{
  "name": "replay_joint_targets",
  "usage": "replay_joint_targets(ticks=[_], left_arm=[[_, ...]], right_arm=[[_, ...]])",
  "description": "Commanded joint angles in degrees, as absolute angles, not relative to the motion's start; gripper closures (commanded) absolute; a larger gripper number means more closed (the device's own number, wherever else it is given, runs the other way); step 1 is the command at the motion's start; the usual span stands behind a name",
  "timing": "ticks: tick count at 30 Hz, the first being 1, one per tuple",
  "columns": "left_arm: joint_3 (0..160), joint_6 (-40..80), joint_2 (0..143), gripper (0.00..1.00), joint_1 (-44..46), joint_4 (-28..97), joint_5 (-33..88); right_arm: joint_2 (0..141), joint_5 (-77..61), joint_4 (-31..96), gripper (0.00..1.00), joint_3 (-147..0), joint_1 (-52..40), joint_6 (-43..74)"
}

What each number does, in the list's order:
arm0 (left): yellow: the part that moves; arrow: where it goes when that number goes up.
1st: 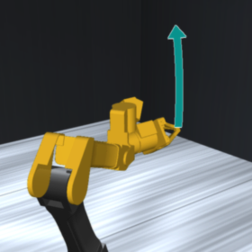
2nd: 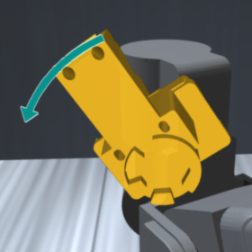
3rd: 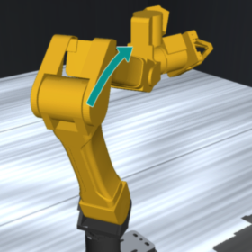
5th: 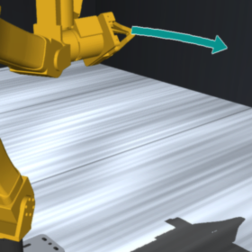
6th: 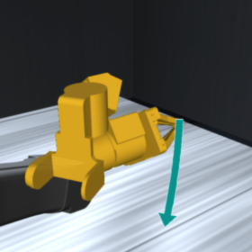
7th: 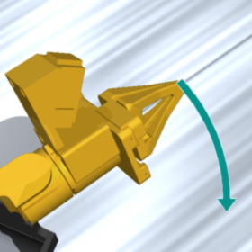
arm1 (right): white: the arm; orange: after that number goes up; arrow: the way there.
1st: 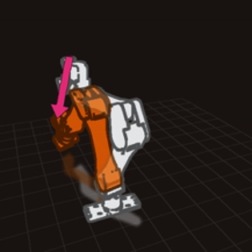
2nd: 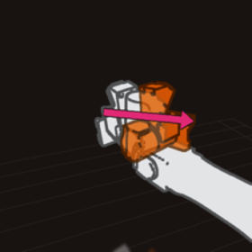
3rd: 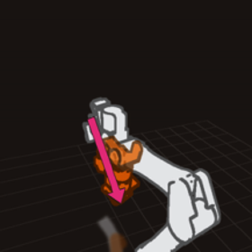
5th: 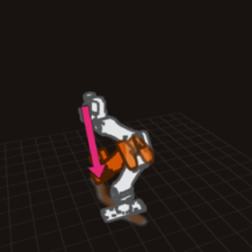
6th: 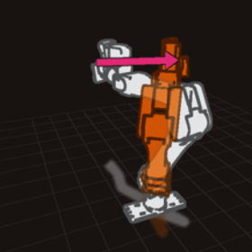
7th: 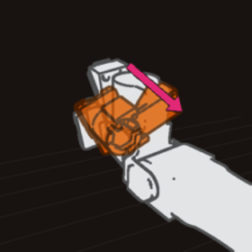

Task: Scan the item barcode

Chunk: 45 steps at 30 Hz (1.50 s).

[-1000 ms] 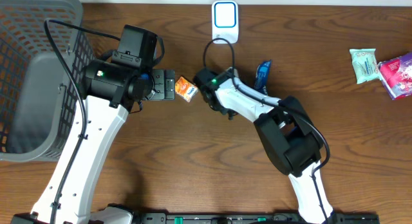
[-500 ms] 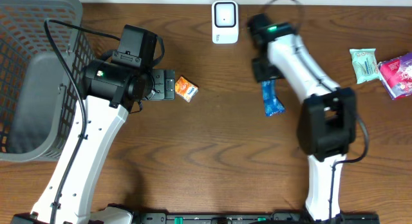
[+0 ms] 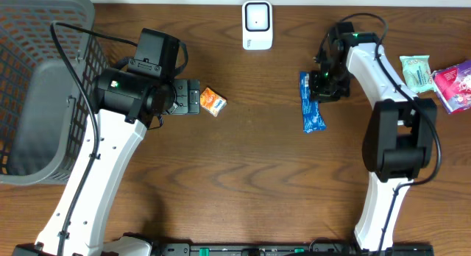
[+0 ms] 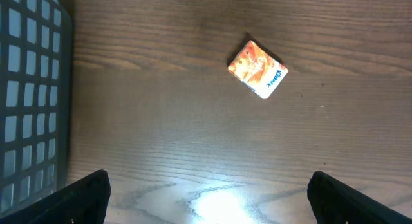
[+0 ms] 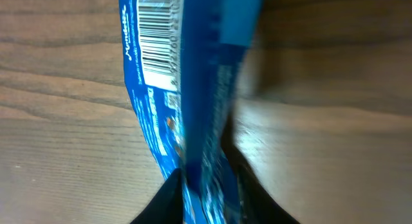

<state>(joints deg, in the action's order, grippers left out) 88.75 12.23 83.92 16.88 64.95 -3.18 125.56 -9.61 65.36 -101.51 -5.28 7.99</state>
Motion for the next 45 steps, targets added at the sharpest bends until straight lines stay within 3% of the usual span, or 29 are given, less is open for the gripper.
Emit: replay_joint_targets(ticks=[1, 4, 8, 12, 15, 16, 17, 22, 36, 41, 42, 45], left_arm=[[89.1, 12.8, 84.2, 0.02, 16.7, 65.1, -3.7], [89.1, 12.8, 84.2, 0.02, 16.7, 65.2, -3.7], [89.1, 12.8, 84.2, 0.02, 16.7, 65.2, -3.7], [89.1, 12.8, 84.2, 0.02, 16.7, 65.1, -3.7], [89.1, 12.8, 84.2, 0.02, 16.7, 65.1, -3.7], [89.1, 12.8, 84.2, 0.02, 16.7, 65.2, -3.7], [89.1, 12.8, 84.2, 0.02, 16.7, 65.2, -3.7], [89.1, 12.8, 84.2, 0.02, 16.7, 65.2, -3.7], [89.1, 12.8, 84.2, 0.02, 16.7, 65.1, -3.7], [89.1, 12.8, 84.2, 0.02, 16.7, 65.1, -3.7], [89.1, 12.8, 84.2, 0.02, 16.7, 65.1, -3.7], [89.1, 12.8, 84.2, 0.02, 16.7, 65.1, -3.7]], right_arm=[[118.0, 0.7, 66.0, 0.62, -102.1, -7.5, 10.4], [115.0, 3.1, 66.5, 0.55, -102.1, -9.7, 10.7], [114.8, 1.8, 66.3, 0.73, -101.8, -13.7, 10.4], [116.9, 5.3, 65.4, 0.78, -100.8, -17.8, 7.7], [119.5, 12.8, 63.6, 0.74, -98.6, -20.3, 9.8], [120.1, 14.1, 62.7, 0.70, -97.7, -20.7, 9.8], [121.3, 16.8, 61.1, 0.60, -96.2, -21.1, 10.1], [123.3, 27.3, 56.8, 0.55, -92.2, -21.5, 13.2], [123.5, 27.5, 42.0, 0.50, -78.9, -21.0, 12.6], [123.5, 21.3, 42.2, 0.80, -78.8, -19.5, 12.6], [123.5, 18.6, 42.0, 0.98, -78.8, -19.0, 12.6], [123.5, 11.4, 41.8, 0.99, -79.1, -17.6, 12.6]])
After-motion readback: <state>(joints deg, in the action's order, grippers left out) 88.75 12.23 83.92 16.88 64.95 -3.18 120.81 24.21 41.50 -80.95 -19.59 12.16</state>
